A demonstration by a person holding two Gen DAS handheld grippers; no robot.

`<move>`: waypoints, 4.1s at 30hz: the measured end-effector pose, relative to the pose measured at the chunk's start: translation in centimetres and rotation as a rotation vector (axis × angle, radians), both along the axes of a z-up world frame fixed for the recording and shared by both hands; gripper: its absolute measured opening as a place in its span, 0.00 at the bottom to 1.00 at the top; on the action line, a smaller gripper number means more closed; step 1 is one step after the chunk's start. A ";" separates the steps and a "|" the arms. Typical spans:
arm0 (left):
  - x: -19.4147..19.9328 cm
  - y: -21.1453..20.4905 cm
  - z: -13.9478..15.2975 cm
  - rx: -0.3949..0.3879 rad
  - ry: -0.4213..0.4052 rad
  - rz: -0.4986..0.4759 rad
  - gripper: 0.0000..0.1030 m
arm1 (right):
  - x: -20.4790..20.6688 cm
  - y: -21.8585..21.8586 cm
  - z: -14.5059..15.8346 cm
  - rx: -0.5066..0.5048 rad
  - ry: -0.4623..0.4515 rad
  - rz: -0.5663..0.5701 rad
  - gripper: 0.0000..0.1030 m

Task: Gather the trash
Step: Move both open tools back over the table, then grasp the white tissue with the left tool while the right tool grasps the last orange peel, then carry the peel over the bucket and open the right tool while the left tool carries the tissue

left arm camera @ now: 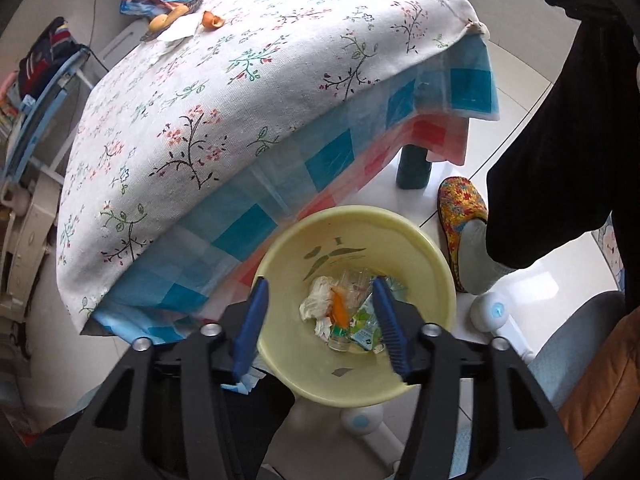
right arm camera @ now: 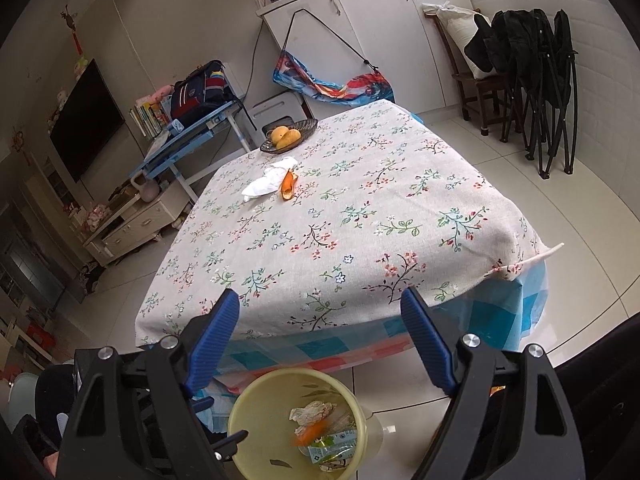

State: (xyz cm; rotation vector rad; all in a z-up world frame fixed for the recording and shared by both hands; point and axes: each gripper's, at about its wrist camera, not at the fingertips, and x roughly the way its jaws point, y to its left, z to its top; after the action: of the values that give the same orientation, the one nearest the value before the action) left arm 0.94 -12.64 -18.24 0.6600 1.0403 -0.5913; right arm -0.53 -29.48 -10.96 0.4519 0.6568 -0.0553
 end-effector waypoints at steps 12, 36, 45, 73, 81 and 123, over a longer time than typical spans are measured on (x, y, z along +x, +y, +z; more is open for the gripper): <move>0.6 0.6 1.1 -0.029 -0.048 0.051 0.54 | 0.1 0.1 -0.1 0.000 0.001 0.001 0.77; 11.4 9.4 10.6 -0.370 -0.243 0.550 0.63 | 8.2 2.3 1.1 -0.059 0.001 0.125 0.77; 16.2 7.6 11.5 -0.378 -0.268 0.514 0.68 | 14.5 2.9 0.4 -0.131 0.057 0.181 0.77; 31.1 -2.5 8.1 -0.359 -0.159 0.396 0.71 | 22.7 0.1 -2.4 -0.203 0.243 0.251 0.17; 33.8 -7.1 5.5 -0.288 -0.135 0.328 0.71 | 22.0 -2.4 -2.6 -0.096 0.238 0.219 0.17; 14.2 6.2 12.2 -0.391 -0.325 0.486 0.11 | 8.7 2.9 3.5 -0.002 -0.058 0.292 0.17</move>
State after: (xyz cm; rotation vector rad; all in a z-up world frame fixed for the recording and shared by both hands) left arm 15.14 -6.45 -6.05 0.1373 0.7134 -0.2365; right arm 8.19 -26.63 -7.47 0.3511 0.6597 0.2330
